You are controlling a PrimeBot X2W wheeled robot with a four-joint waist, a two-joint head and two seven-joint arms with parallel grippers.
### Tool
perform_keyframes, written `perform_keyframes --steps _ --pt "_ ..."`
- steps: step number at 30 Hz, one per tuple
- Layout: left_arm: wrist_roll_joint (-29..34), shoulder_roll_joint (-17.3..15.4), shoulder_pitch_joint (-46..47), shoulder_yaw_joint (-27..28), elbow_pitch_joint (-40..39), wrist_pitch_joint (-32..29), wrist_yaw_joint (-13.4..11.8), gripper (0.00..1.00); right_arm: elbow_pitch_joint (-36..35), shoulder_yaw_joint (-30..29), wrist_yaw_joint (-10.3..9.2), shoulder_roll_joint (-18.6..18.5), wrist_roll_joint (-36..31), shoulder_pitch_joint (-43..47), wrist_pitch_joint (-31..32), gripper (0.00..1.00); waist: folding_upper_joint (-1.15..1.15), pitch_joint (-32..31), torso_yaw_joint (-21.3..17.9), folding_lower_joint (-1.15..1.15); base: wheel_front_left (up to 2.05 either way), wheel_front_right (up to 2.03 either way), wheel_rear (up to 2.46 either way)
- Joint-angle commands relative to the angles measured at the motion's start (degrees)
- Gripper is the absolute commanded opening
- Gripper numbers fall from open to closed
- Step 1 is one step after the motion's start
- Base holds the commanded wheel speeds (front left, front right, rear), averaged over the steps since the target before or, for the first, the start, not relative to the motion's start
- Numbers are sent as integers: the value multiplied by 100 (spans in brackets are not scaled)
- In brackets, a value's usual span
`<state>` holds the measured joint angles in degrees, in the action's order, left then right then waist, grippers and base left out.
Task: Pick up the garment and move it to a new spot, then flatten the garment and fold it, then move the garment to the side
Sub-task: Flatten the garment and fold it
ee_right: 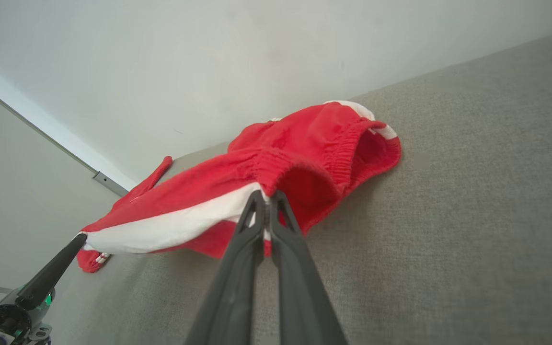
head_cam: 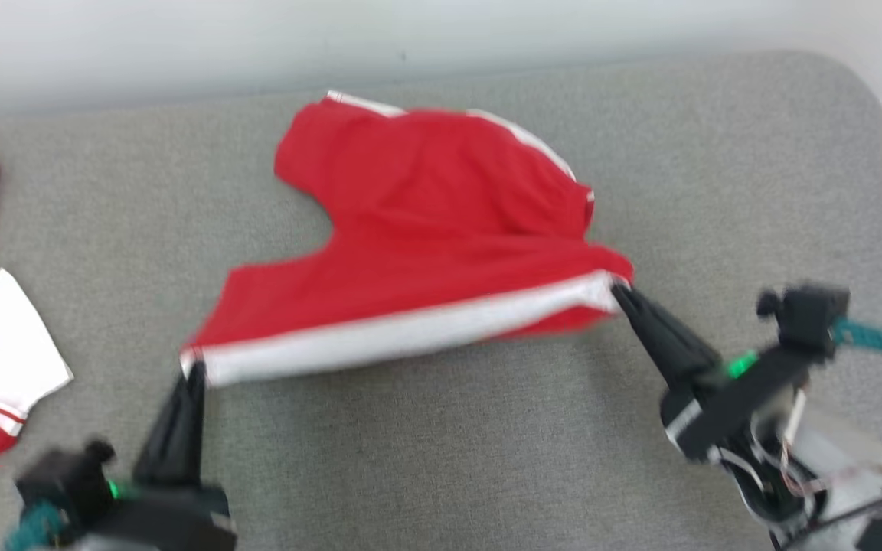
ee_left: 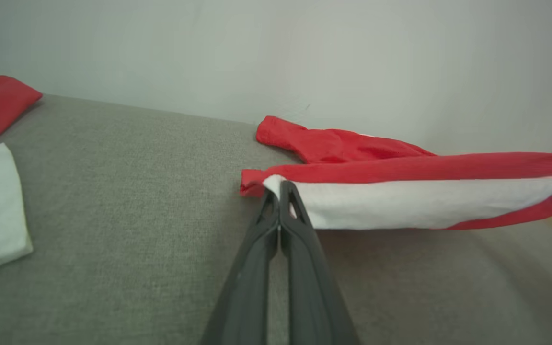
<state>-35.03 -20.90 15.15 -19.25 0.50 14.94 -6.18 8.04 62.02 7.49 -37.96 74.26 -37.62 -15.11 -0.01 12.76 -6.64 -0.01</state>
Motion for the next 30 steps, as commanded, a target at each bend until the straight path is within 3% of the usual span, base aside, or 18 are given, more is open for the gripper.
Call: perform_keyframes --steps 1,7,15,23,30 --pt "125 5 -211 43 -26 29 -30 0 -58 -48 0 -83 0 190 -12 0 1 -153 12 1 0 0 0" --pt "304 411 -1264 390 -7 30 11 0 -353 -247 -1 -332 -34 1222 -14 0 1 -460 42 1 0 0 0" --pt "610 791 -1895 615 -63 29 187 0 -848 -160 -2 -646 136 2076 89 0 1 -693 189 1 0 0 0" --pt "813 882 -2126 851 -43 30 302 0 -1226 -248 -2 -809 303 2543 318 0 1 -712 240 1 0 0 0" --pt "952 795 -1614 940 -31 30 527 0 -1406 -564 -2 -605 118 2392 239 0 1 -559 99 1 0 0 0"
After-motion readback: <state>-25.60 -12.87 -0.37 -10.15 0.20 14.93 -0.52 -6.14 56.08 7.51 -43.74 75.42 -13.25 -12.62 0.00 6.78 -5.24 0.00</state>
